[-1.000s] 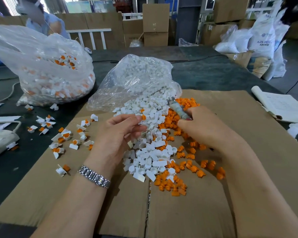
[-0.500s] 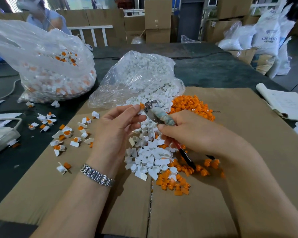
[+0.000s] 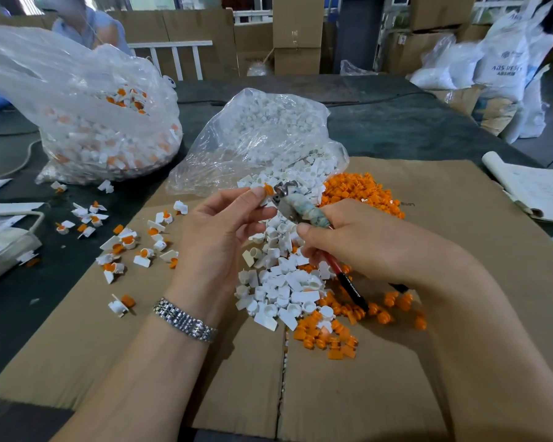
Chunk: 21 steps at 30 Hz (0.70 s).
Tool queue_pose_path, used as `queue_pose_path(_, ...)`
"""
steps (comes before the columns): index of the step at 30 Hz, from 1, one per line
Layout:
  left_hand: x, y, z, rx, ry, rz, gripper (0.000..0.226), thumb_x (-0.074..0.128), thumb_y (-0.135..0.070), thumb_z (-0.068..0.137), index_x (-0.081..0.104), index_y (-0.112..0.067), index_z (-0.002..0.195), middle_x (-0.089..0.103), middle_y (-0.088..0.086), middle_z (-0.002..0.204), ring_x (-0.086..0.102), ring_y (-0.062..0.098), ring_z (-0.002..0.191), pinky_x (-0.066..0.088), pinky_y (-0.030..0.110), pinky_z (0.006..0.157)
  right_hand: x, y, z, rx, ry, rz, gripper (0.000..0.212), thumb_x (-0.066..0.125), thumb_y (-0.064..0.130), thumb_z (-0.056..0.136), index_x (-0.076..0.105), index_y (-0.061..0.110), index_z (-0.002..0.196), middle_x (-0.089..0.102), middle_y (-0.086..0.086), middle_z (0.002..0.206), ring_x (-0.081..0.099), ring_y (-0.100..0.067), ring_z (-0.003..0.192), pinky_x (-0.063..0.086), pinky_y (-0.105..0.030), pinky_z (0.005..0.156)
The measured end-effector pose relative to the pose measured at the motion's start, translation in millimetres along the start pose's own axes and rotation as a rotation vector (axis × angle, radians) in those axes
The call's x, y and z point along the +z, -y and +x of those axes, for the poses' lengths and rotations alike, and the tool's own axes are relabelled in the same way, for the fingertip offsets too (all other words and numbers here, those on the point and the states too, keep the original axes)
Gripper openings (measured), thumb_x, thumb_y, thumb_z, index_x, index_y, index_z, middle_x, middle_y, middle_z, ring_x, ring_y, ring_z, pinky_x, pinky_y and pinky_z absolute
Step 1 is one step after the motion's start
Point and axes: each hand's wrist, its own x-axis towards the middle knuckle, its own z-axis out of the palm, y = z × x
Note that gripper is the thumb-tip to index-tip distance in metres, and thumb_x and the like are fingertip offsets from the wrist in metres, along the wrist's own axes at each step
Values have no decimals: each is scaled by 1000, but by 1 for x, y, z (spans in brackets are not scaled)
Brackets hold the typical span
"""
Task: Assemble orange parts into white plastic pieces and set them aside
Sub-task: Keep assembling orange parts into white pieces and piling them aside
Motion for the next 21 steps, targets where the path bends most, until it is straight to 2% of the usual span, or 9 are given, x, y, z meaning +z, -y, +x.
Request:
queue_pose_path(3,0,0,0,0,-6,0,6,79,-6,84,73,-9,85,76,7,83,74,16,72,53,18,56,2,0,1,-21,-1,-25,51,45,43,103,62,-6,108,68,-25,95,47,-23,69,38,-37,64)
queue_pose_path(6,-1,-1,1,-2,-2,1,6,78,-6,85,74,-10,83,76,7,84,74,17,73,53,18,57,5,0,2,-26,-24,-72,53,44,45,103,60,-6,106,49,-16,72,40,-22,65,34,-37,60)
queue_pose_path(10,-1,0,2,-1,4,28,4,77,-5,87,73,-5,89,76,7,83,74,16,72,53,18,56,7,1,2,-33,-25,-78,52,44,45,103,60,-5,105,61,-23,82,44,-23,68,38,-39,62)
queue_pose_path(12,-1,1,2,2,13,32,7,76,-5,86,72,-3,91,76,8,82,74,17,72,53,19,55,7,2,1,-37,-30,-76,50,44,45,103,62,-1,104,56,-15,77,46,-22,68,42,-44,62)
queue_pose_path(16,-1,2,2,3,18,24,7,77,-5,85,71,-4,89,75,7,82,74,17,72,53,19,55,8,4,2,-32,-27,-44,48,43,45,104,62,1,101,69,-23,93,59,-39,77,52,-53,76)
queue_pose_path(17,0,3,2,2,14,21,7,77,-5,85,71,-4,89,75,7,82,74,17,71,53,19,55,10,5,2,-30,-28,-39,48,43,45,104,61,1,100,69,-23,93,61,-38,77,52,-53,77)
queue_pose_path(19,-1,3,2,-2,6,14,6,76,-4,86,71,-5,88,75,7,81,74,17,71,53,18,55,14,7,2,-37,-47,-47,47,42,46,104,59,5,92,67,-22,86,58,-30,69,53,-51,73)
queue_pose_path(21,-1,3,2,-10,-3,4,6,76,-4,87,71,-5,88,75,6,79,74,16,71,53,17,55,18,7,4,-45,-94,-65,43,43,48,103,55,13,81,63,-15,75,55,-22,61,50,-44,61)
